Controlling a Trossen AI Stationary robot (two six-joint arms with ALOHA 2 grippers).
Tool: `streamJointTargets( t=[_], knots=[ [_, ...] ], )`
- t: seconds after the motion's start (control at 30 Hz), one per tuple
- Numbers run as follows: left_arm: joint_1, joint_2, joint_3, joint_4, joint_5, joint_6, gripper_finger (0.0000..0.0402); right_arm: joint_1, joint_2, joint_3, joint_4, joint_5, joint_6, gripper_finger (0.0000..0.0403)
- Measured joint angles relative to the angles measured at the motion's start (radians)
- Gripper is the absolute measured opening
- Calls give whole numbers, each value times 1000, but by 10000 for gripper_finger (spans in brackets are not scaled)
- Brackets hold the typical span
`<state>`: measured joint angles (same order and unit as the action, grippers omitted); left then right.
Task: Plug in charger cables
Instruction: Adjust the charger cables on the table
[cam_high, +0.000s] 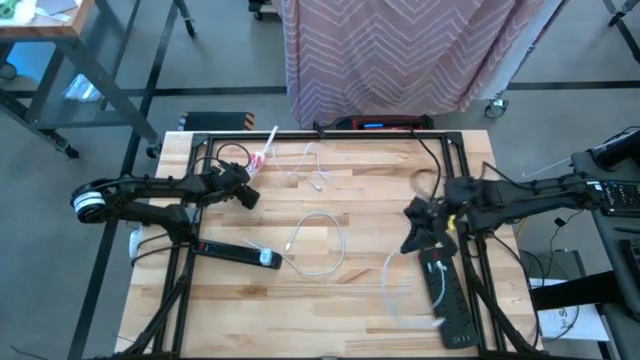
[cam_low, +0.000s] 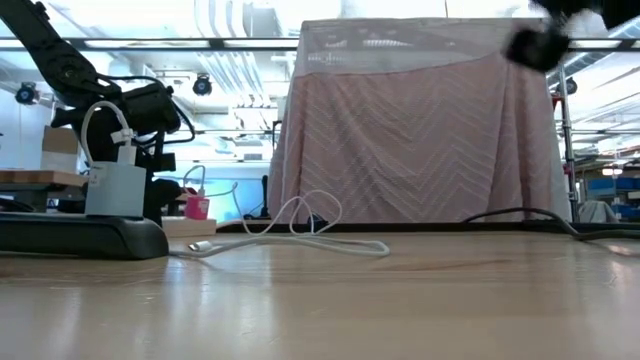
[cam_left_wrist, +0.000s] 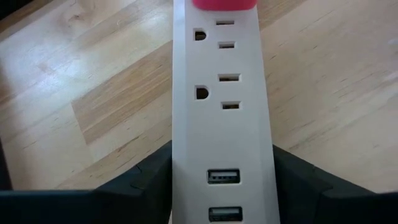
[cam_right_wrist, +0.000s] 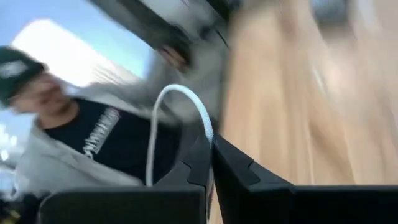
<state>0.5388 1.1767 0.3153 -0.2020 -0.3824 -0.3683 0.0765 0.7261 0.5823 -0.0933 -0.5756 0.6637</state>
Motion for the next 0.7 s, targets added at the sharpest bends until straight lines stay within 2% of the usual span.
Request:
streamJointTargets(
  t=[0.17, 0.27, 0.33, 0.47, 0.6, 0.7],
  knots=[
    [0, 0, 0, -1, 0, -8, 180, 0, 4, 0, -501, 13, 210, 0],
    [0, 0, 0, -1, 0, -8, 179, 0, 18, 0, -757, 115, 262, 0],
    [0, 0, 0, 0, 1, -10, 189, 0, 25, 0, -866, 197, 278, 0],
    [0, 0, 0, -2, 19, -11, 203, 2, 37, 0, -868, 259, 244, 13],
    [2, 0, 0, -4, 20, -13, 194, 2, 35, 0, -693, 279, 152, 54],
    [3, 0, 0, -4, 7, -14, 184, 2, 34, 1, -541, 356, 67, 89]
  ],
)
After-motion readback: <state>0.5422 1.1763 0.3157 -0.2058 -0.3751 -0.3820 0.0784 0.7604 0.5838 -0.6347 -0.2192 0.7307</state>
